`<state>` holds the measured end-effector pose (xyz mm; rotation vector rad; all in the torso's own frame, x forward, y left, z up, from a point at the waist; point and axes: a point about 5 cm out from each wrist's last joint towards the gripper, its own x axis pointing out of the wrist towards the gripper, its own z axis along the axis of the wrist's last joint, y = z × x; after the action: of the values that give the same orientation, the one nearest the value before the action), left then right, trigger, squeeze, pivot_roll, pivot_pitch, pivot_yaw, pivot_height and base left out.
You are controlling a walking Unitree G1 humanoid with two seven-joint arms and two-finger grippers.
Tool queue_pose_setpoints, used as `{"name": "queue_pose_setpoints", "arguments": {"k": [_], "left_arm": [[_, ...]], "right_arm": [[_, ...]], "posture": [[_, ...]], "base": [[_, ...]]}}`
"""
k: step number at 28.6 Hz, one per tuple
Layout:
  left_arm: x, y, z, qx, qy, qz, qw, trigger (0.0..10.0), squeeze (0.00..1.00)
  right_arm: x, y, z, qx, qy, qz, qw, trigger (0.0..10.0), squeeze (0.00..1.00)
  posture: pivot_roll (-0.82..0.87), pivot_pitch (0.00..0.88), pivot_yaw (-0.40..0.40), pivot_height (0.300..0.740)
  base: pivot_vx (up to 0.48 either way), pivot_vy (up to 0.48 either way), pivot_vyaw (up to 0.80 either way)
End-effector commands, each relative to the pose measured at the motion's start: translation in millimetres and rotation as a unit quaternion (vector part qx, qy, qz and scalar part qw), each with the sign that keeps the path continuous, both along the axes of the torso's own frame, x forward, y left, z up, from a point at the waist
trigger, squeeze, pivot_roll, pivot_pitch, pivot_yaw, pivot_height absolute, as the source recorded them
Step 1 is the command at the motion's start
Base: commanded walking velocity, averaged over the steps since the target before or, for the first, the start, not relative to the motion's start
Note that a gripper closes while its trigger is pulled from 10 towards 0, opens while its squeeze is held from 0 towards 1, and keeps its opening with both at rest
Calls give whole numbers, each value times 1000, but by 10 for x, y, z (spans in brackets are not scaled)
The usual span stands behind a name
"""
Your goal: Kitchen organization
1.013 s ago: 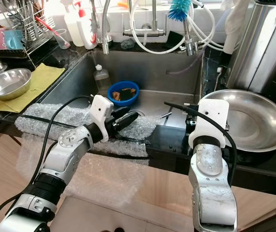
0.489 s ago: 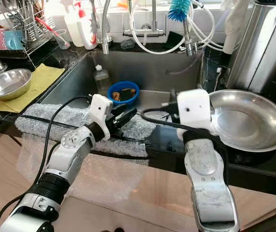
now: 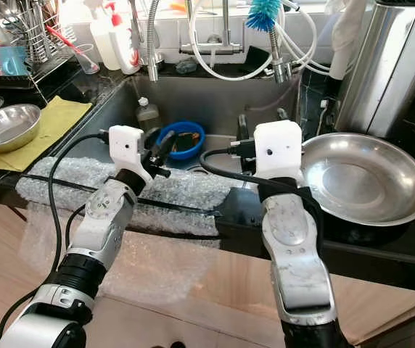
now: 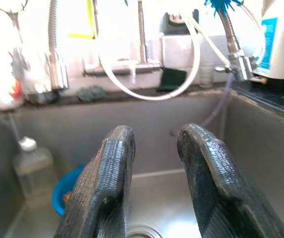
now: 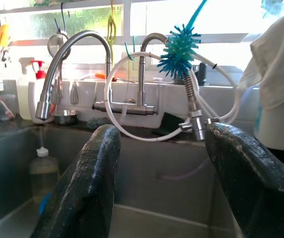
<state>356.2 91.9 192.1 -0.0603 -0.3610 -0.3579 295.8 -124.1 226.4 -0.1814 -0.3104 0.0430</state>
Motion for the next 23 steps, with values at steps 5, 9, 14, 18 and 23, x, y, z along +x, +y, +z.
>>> {"name": "queue_pose_setpoints", "arguments": {"k": [5,9,14,18,23], "left_arm": [[14,149,82,1,-39,64,997,10000,0],[28,236,88,-8,-46,95,994,10000,0],[33,276,94,-6,-52,114,992,10000,0],[30,260,75,-6,-51,112,992,10000,0],[24,211,12,-4,-42,104,994,10000,0]], "right_arm": [[67,56,-27,21,-16,22,999,10000,0],[105,77,8,27,-30,35,999,10000,0],[120,116,45,18,-40,38,998,10000,0],[108,86,172,-18,-47,20,999,10000,0],[21,57,300,-43,-33,16,998,10000,0]], "posture": [[-130,75,123,740],[-130,72,119,740],[-125,62,118,740],[-132,55,116,740],[-147,45,112,740]], "base": [[0,0,0],[0,0,0],[0,0,0],[0,0,0],[0,0,0]]}}
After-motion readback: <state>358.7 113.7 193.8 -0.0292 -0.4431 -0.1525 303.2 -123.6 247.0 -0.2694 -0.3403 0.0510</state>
